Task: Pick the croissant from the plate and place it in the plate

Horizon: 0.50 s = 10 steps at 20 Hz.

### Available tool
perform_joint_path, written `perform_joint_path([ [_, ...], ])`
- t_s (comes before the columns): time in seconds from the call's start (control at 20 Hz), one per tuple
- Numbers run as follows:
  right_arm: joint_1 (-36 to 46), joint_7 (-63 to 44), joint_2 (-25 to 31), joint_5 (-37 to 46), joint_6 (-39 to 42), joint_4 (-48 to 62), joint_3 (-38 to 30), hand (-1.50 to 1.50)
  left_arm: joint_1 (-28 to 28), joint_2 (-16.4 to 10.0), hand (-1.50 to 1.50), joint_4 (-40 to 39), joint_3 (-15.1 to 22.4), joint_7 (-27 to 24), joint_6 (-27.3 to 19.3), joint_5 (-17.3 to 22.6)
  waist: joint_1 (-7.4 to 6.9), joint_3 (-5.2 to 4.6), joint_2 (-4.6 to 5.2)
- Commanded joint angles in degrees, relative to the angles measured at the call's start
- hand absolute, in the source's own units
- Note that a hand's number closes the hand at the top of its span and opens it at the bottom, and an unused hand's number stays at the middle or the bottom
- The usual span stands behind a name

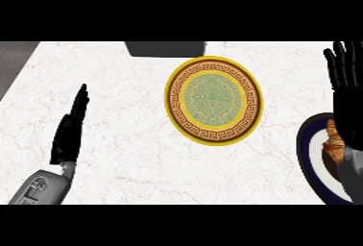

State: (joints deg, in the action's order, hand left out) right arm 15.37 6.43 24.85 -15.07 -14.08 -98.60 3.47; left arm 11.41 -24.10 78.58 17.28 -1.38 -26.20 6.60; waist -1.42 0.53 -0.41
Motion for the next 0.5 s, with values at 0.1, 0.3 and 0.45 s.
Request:
perform_joint_path([
  [0.1, 1.74, -5.78, -0.67, 0.69, -0.02, 7.78, -0.7, 1.5, -5.35, -1.54, 0.0, 1.13, -3.86, -5.67, 7.35, 4.71, 0.66, -0.58, 0.54],
  [0.3, -1.63, -6.22, 16.48, 20.29, -0.92, 13.87, 2.74, 1.5, -4.88, -0.4, 0.0, 1.97, -1.92, -3.33, 7.51, 4.97, 2.49, -3.22, 2.09],
  [0.45, -4.98, 0.97, 0.45, 19.81, -20.07, 16.31, -2.77, -1.5, -8.27, -0.68, 0.0, 1.34, -3.56, -7.18, 13.22, 9.4, 1.31, -0.54, 0.67],
])
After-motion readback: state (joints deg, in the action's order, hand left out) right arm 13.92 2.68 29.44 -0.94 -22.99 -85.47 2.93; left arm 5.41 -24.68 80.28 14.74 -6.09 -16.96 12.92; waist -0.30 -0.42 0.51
